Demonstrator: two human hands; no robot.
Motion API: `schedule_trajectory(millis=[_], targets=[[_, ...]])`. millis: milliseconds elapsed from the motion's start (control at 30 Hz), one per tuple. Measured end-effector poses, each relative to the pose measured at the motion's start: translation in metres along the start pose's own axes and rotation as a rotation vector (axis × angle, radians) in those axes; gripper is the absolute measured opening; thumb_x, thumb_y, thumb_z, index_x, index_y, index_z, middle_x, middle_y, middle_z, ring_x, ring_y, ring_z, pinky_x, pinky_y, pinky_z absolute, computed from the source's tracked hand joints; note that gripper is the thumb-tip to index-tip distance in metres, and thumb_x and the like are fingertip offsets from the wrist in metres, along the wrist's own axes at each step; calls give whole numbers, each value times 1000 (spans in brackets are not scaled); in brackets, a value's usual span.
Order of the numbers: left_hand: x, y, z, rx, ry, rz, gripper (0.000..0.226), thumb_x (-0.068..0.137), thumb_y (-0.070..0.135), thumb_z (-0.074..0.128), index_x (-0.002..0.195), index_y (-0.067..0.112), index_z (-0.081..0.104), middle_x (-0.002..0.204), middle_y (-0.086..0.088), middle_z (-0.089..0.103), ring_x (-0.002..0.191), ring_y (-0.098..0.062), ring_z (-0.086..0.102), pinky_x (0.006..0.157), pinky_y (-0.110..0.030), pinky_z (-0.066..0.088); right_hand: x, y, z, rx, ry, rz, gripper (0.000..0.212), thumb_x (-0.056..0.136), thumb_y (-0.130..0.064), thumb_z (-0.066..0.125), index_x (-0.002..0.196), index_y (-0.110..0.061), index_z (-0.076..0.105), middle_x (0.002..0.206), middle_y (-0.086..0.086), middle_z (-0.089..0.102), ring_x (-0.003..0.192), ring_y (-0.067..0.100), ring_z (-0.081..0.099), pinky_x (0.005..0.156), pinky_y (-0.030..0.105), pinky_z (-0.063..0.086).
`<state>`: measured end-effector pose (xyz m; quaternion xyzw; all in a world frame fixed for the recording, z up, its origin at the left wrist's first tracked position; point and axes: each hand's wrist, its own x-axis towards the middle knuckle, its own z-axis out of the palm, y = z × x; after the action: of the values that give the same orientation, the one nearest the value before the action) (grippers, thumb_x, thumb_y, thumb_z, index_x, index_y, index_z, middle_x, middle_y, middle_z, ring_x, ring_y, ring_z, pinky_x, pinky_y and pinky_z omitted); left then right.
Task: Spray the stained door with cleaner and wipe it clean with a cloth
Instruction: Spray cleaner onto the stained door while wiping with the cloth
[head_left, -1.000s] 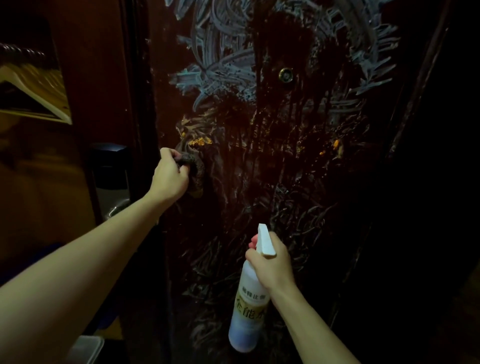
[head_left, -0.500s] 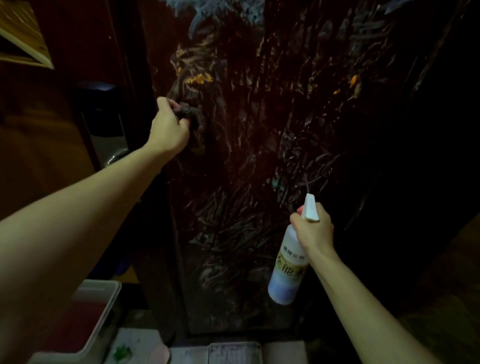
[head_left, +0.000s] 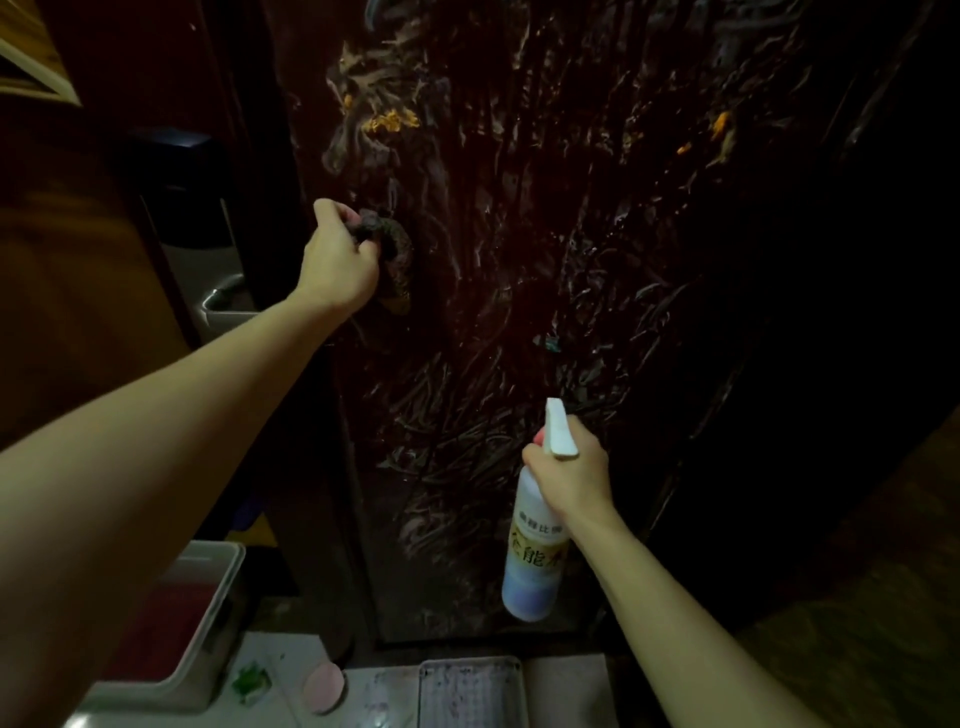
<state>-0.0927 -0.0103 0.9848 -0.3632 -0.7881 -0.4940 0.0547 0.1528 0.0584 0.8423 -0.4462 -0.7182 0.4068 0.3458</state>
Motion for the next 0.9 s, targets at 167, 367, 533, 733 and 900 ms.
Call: schedule_trajectory(millis=[167,367,533,733,900], targets=[[-2,-12,4,-6,-24,-23,20,95,17,48,110,15,34,103,-10,50,88,-24,52,70,-34,37,-7,-10,24,34,-130,-59,11,76,-12,66,83,-15,58,77,-3,60,72,12,56,63,25,45],[-9,-20,7,-19,-30,-50,19,94,18,48,105,19,31,103,-8,52,90,-24,54,73,-34,40,-13,-21,45,-10,-195,-97,12,75,-15,64,75,-13,53,72,2,55,69,19,54,64,34,47],[-17,-26,7,-6,-33,-64,19,94,17,48,105,18,32,101,-6,51,88,-22,52,72,-33,38,-16,-24,55,4,-238,-110,15,76,-14,65,90,-15,58,83,-3,60,81,16,58,72,32,50],[-27,-22,7,-23,-35,-62,19,94,15,46,104,18,30,96,-6,51,82,-20,51,69,-30,39,-25,-20,55,-52,-230,-82,11,76,-16,63,78,-15,52,74,0,57,70,16,54,63,32,47],[-30,-19,11,-32,-27,-52,20,94,14,47,103,19,30,82,4,48,70,-10,47,60,-25,39,-31,-15,51,-10,-233,-66,14,76,-15,64,88,-15,57,83,0,60,77,16,57,69,32,49]])
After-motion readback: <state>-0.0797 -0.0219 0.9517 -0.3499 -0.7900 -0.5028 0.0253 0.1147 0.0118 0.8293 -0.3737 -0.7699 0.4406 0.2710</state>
